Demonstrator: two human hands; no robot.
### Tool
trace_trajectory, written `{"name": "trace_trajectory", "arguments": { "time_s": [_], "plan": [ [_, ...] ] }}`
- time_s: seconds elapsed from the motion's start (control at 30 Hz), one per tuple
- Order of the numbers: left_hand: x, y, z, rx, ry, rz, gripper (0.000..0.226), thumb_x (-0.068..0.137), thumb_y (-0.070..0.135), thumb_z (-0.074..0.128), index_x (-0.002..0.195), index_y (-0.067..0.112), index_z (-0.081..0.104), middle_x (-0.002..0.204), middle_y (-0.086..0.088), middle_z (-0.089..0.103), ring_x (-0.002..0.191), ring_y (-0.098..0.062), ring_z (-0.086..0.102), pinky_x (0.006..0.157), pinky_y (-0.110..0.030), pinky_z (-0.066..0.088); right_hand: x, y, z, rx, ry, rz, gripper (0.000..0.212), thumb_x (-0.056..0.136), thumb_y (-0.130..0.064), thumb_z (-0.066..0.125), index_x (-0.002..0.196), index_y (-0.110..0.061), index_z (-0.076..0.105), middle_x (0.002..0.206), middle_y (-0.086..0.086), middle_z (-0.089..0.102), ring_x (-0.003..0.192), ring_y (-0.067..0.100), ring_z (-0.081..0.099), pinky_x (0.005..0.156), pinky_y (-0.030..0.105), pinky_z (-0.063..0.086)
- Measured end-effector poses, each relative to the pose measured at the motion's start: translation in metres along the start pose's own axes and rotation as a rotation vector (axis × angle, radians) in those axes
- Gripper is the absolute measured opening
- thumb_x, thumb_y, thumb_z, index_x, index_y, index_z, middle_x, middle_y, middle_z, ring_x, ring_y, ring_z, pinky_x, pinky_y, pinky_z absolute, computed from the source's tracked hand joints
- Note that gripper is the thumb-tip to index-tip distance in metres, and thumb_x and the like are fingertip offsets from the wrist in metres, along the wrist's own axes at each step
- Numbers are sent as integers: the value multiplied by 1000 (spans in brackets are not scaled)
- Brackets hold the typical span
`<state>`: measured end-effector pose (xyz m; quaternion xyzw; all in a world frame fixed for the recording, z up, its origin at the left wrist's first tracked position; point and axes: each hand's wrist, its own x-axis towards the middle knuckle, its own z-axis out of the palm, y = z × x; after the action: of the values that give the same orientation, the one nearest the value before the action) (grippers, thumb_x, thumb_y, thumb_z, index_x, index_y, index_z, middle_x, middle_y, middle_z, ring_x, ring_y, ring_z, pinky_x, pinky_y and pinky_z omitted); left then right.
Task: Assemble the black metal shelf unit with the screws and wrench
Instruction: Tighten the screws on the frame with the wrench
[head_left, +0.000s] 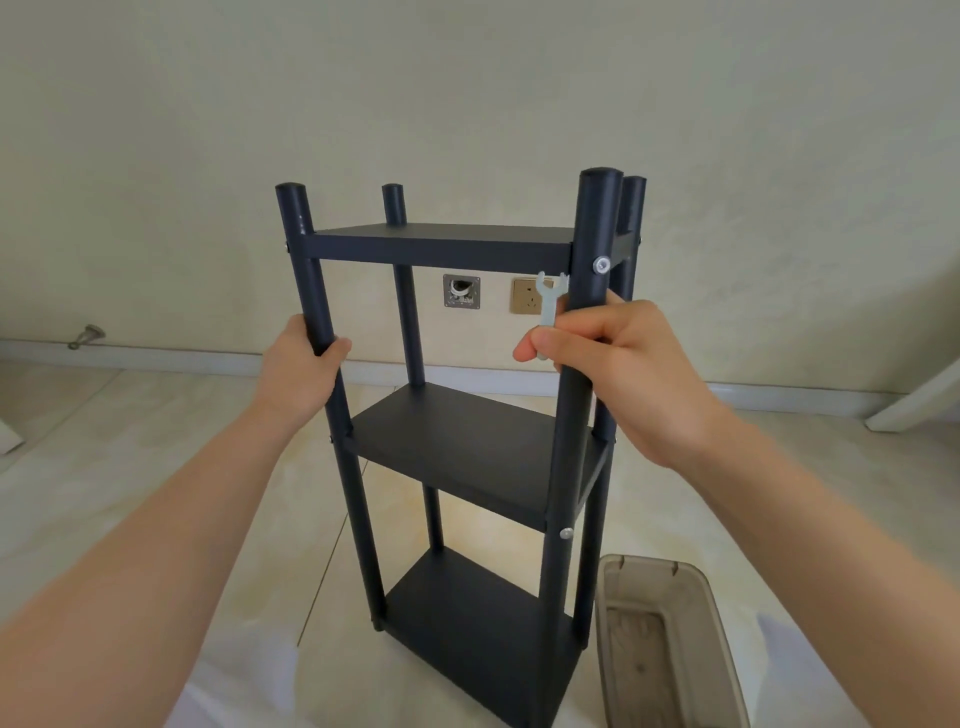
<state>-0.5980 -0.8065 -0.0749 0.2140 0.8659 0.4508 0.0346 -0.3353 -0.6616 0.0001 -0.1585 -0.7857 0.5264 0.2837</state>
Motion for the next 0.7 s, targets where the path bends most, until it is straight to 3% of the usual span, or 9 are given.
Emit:
{"name": "trace_trajectory", "arguments": {
  "time_s": [0.1, 0.17, 0.23, 0.3, 0.37, 0.4, 0.47, 0.57, 0.7],
  "plan": [
    [-12, 9, -1, 204, -85, -42, 49, 97, 20, 62, 136, 3, 38, 118, -14, 57, 109, -37, 58, 81, -41, 45, 0, -6, -1, -66, -110, -19, 22, 93, -19, 65, 77, -24, 80, 78, 14, 47, 71, 16, 47, 69, 6, 41],
    [-27, 22, -2, 342, -162, -33, 68, 96, 23, 64, 148, 1, 27, 141, -19, 48, 125, -39, 51, 91, -41, 44, 2, -9, 0, -95, -159, -25, 25, 95, -24, 62, 77, -29, 79, 81, 20, 50, 72, 15, 51, 71, 5, 41],
    [-48, 40, -2, 424, -288, 62, 82, 91, 35, 70, 156, 12, 26, 162, -11, 29, 143, -31, 37, 106, -38, 37, 5, -11, 2, -110, -200, -17, 26, 97, -28, 60, 80, -33, 78, 94, 28, 59, 91, 27, 60, 83, 15, 48],
    [-73, 59, -1, 248, -562, 154, 91, 80, 49, 78, 156, 28, 33, 163, 8, 31, 146, -15, 33, 111, -31, 33, 9, -13, 3, -93, -227, -10, 25, 97, -28, 59, 82, -31, 78, 112, 19, 65, 112, 25, 59, 102, 30, 45],
    [-97, 75, 6, -47, -859, 176, 80, 76, 51, 81, 147, 36, 47, 151, 20, 47, 140, -3, 43, 111, -27, 34, 13, -15, 5, -39, -253, -19, 26, 98, -26, 58, 81, -29, 78, 117, -4, 68, 116, 3, 57, 98, 24, 40],
    [-106, 78, 14, -136, -913, 185, 67, 78, 48, 81, 138, 37, 55, 141, 24, 56, 132, 2, 50, 111, -26, 38, 14, -17, 7, -13, -268, -23, 27, 98, -26, 58, 80, -29, 78, 118, -11, 68, 115, -5, 56, 96, 20, 36],
    [-117, 79, 31, -229, -855, 170, 42, 85, 43, 78, 122, 37, 59, 121, 24, 68, 115, 6, 61, 104, -24, 47, 16, -18, 10, 28, -281, -25, 27, 98, -27, 58, 80, -31, 78, 117, -17, 68, 115, -9, 55, 95, 19, 33],
    [-127, 83, 46, -414, -696, 123, 18, 96, 37, 65, 105, 21, 64, 90, 11, 77, 86, -4, 73, 75, -13, 55, 16, -21, 13, 52, -286, -33, 26, 97, -25, 59, 81, -30, 78, 116, -19, 69, 117, -9, 55, 98, 19, 33],
    [-135, 81, 52, -410, -557, 177, 33, 102, 35, 55, 81, 11, 59, 59, 3, 62, 58, -10, 64, 70, -17, 57, 13, -25, 16, 78, -264, -57, 25, 97, -22, 59, 82, -29, 78, 117, -17, 69, 118, -8, 55, 99, 16, 36]
  ]
}}
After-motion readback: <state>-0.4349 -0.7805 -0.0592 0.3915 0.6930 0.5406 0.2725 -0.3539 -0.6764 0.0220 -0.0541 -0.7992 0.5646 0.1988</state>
